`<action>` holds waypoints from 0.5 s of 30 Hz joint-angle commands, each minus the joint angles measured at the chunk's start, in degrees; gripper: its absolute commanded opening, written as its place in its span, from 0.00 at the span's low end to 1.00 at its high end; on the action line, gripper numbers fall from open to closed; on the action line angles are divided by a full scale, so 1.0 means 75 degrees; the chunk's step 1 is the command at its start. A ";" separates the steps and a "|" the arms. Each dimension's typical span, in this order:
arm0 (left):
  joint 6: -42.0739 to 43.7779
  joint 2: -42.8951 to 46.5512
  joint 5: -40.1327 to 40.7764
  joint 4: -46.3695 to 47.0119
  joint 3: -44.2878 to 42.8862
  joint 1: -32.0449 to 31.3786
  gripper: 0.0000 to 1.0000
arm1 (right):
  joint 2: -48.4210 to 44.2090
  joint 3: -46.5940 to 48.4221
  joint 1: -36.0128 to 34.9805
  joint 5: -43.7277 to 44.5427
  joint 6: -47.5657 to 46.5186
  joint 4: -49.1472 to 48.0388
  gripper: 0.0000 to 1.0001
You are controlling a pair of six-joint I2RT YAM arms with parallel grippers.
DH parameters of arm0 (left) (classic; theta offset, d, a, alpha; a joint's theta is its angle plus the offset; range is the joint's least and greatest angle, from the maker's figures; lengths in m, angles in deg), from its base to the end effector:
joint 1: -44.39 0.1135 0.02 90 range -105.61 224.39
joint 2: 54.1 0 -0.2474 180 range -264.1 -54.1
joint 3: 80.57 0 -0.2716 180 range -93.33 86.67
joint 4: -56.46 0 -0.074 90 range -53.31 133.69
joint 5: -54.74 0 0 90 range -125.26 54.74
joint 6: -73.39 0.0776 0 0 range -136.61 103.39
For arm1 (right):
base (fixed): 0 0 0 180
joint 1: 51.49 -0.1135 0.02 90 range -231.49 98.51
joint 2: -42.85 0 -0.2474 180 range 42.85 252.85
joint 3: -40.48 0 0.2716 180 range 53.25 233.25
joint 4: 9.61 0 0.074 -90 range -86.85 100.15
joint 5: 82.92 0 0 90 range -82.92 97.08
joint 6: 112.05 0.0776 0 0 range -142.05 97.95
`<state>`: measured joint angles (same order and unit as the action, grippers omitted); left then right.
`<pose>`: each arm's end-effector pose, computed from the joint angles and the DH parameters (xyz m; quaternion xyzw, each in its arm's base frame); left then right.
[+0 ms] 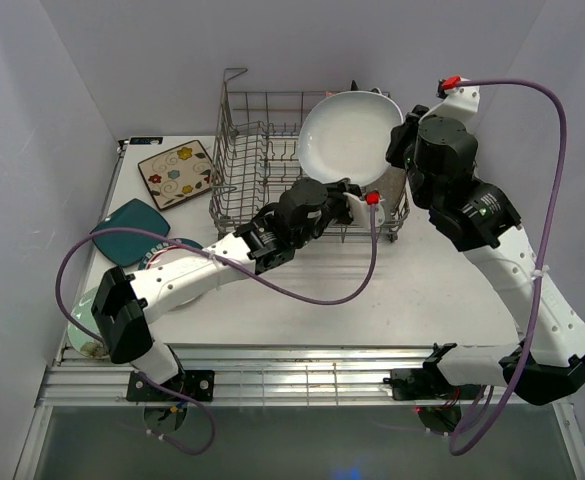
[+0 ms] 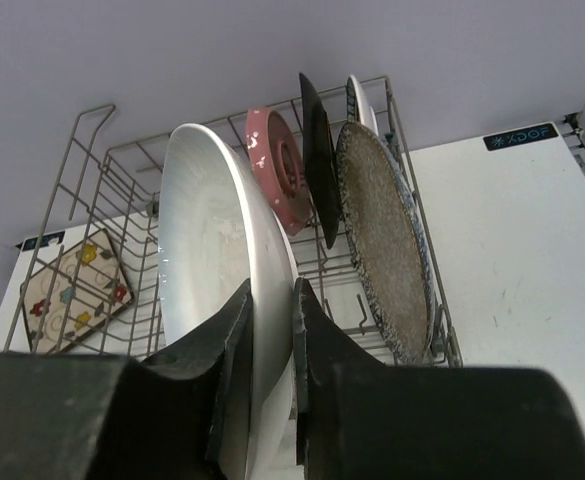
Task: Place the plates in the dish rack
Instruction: Insert the plate into the dish rack.
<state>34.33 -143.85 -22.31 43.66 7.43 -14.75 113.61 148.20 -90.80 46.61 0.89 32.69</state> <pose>0.2393 -0.3666 0.3442 0.5850 0.4970 0.0411 0.6396 0.2547 0.1447 0.4979 0.1263 0.7211 0.1136 0.6717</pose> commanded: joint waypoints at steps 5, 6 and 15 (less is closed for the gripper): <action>-0.0908 -0.0419 -0.1714 0.2055 -0.1820 0.0407 0.00 | 0.0409 0.0944 -0.0501 -0.1428 0.0611 -0.0751 0.08; -0.1036 -0.0512 -0.1901 0.2055 -0.1867 0.0512 0.00 | 0.0432 0.0944 -0.0501 -0.1357 0.0540 -0.0740 0.08; -0.2490 -0.1274 -0.2816 0.2125 -0.2816 0.1028 0.01 | 0.0608 0.0980 -0.0501 -0.0162 -0.0069 -0.0751 0.08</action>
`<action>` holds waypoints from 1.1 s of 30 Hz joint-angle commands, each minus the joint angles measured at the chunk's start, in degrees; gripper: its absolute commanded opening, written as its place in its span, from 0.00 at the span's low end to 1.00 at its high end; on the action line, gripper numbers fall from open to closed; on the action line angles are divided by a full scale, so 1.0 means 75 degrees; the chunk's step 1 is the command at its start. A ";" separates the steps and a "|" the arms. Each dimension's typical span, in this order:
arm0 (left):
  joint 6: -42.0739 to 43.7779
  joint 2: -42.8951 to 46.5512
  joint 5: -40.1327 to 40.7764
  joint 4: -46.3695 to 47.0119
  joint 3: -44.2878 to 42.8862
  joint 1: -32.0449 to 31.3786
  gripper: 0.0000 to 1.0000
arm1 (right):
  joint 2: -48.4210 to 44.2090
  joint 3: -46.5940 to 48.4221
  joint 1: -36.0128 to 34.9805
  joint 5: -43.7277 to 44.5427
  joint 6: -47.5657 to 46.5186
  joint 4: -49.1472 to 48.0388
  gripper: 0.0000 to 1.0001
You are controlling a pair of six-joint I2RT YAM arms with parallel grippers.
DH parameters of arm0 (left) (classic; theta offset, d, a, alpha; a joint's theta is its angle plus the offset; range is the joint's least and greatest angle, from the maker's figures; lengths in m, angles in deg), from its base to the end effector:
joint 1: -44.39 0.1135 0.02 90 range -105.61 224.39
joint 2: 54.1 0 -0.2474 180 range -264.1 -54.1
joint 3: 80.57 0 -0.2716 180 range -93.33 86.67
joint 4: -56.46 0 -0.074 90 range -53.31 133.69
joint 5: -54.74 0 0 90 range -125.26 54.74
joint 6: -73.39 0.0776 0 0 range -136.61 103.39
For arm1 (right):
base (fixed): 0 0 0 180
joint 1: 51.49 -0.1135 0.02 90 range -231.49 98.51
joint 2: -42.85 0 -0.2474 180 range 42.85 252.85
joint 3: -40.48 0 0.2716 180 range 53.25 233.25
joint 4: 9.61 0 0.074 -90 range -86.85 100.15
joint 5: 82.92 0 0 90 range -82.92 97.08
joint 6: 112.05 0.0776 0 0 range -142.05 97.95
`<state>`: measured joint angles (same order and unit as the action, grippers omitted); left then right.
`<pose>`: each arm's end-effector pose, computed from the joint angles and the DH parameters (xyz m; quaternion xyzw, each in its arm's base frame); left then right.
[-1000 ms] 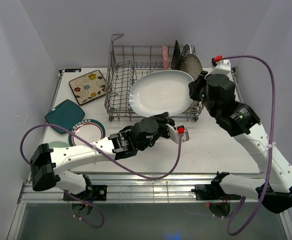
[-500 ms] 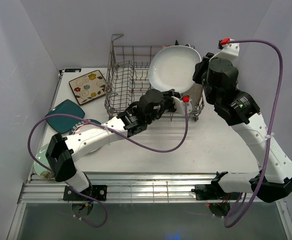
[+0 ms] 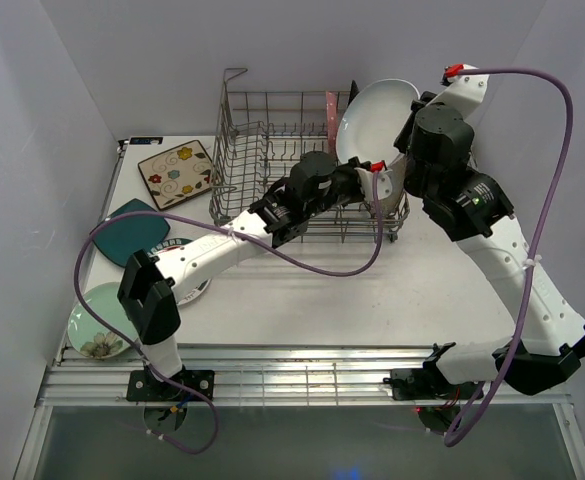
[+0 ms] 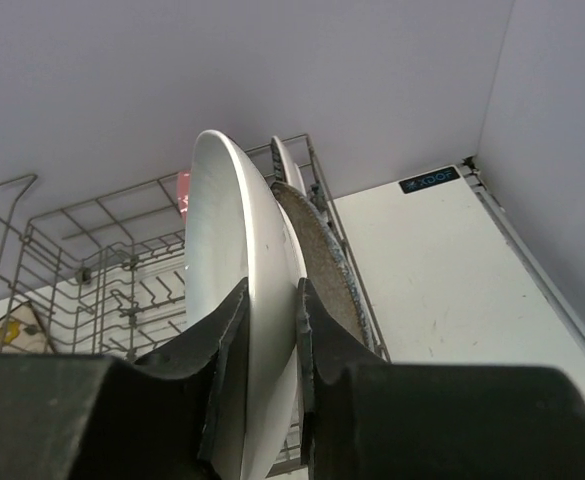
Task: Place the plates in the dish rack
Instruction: Insert the plate into the dish rack.
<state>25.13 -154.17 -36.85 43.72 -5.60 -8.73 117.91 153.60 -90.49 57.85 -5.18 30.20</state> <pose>0.2888 -0.3885 0.3601 0.5610 0.5029 -0.0756 0.6532 0.2656 0.1377 0.5162 0.1685 0.6937 0.0228 0.6999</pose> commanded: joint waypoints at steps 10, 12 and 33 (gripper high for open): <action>-0.2459 -0.0051 -0.1090 0.2293 -0.1244 0.0321 0.18 | 0.0256 0.0459 -0.0542 -0.1378 0.0131 -0.0232 0.08; -0.2529 -0.0087 -0.1089 0.2316 -0.1221 0.0321 0.20 | 0.0315 0.0459 -0.0542 -0.1354 0.0072 -0.0231 0.08; -0.3689 0.0159 -0.1862 0.1403 -0.1432 0.0614 0.65 | 0.0948 0.0728 -0.0284 -0.0979 -0.0795 -0.0290 0.08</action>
<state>1.90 -157.93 -49.81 45.76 -11.17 -4.91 124.60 156.84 -90.23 55.92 -13.05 30.92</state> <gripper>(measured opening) 0.624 0.242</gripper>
